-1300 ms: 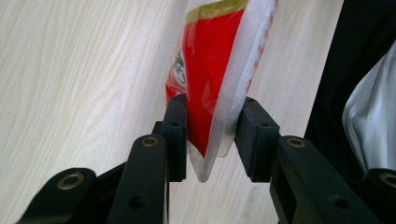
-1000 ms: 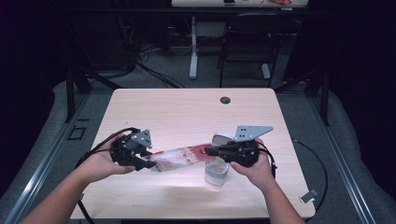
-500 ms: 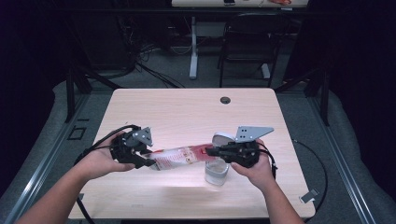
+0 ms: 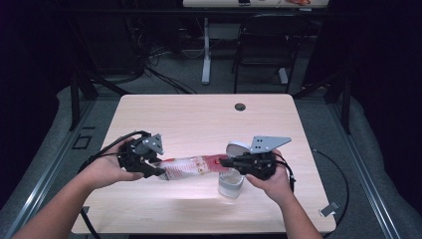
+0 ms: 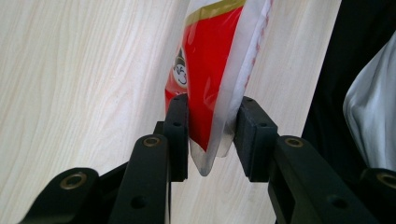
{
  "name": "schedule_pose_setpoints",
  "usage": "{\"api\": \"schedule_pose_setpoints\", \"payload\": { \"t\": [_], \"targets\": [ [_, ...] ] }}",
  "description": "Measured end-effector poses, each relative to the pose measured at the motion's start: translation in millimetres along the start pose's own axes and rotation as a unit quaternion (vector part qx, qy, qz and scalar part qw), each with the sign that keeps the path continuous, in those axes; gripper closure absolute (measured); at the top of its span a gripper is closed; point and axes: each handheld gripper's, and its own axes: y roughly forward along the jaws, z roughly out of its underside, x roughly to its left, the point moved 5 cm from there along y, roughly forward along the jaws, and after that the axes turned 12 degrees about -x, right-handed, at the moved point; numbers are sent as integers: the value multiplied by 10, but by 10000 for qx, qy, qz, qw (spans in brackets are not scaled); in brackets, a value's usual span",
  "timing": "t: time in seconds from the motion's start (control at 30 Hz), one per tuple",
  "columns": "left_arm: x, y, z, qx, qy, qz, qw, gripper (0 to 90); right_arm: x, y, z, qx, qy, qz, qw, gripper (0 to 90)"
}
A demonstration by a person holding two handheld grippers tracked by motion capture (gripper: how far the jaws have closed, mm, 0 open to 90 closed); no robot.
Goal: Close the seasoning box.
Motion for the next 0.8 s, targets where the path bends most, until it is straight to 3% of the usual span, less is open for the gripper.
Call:
{"api": "schedule_pose_setpoints", "payload": {
  "t": [0.8],
  "targets": [
    [20, -75, -163, 106, 169, -16, 9998, 687, -30, -75, 42, -99, 113, 73, 9999, 897]
  ]
}}
